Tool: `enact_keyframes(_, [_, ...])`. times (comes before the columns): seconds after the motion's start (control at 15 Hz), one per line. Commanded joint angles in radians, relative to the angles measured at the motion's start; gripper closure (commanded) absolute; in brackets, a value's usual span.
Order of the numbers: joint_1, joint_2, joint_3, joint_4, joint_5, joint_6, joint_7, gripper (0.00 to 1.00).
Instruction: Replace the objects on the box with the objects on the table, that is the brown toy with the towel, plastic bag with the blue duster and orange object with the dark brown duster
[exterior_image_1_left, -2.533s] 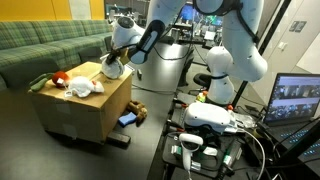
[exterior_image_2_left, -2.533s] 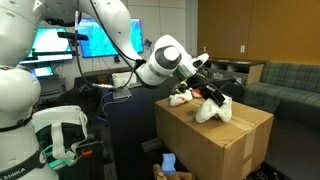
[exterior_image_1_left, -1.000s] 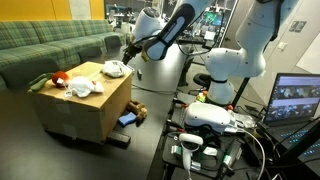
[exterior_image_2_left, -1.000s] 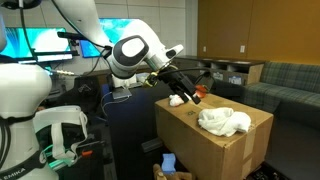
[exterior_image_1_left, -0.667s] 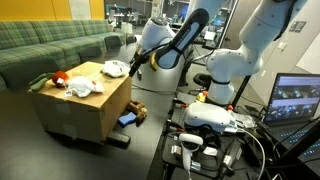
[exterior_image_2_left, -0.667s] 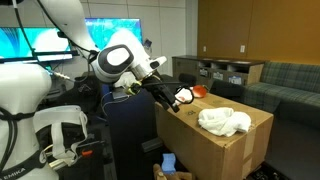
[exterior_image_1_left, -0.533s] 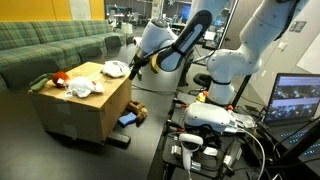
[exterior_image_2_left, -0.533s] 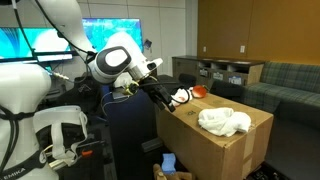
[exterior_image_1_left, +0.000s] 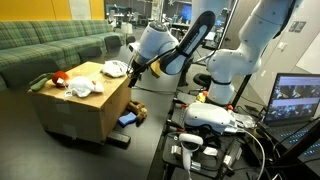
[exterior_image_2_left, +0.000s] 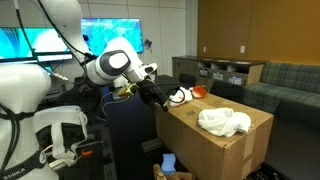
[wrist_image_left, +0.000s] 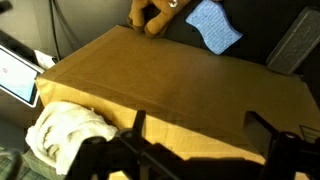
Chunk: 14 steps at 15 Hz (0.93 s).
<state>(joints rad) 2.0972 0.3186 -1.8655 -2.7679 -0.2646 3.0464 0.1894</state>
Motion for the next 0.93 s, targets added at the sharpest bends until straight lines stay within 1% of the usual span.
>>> enact_keyframes(0.0, [-0.045, -0.036, 0.066, -0.001, -0.082, -0.008, 0.08, 0.0])
enact_keyframes(0.27, [-0.158, -0.046, 0.237, -0.002, -0.175, -0.037, 0.231, 0.0])
enact_keyframes(0.4, [-0.233, -0.061, 0.344, -0.002, -0.218, -0.043, 0.31, 0.0])
enact_keyframes(0.53, [-0.322, -0.064, 0.461, -0.003, -0.259, -0.027, 0.381, 0.0])
enact_keyframes(0.67, [-0.43, -0.071, 0.584, -0.003, -0.292, -0.008, 0.432, 0.0])
enact_keyframes(0.87, [-0.641, -0.065, 0.795, -0.001, -0.319, 0.036, 0.458, 0.0])
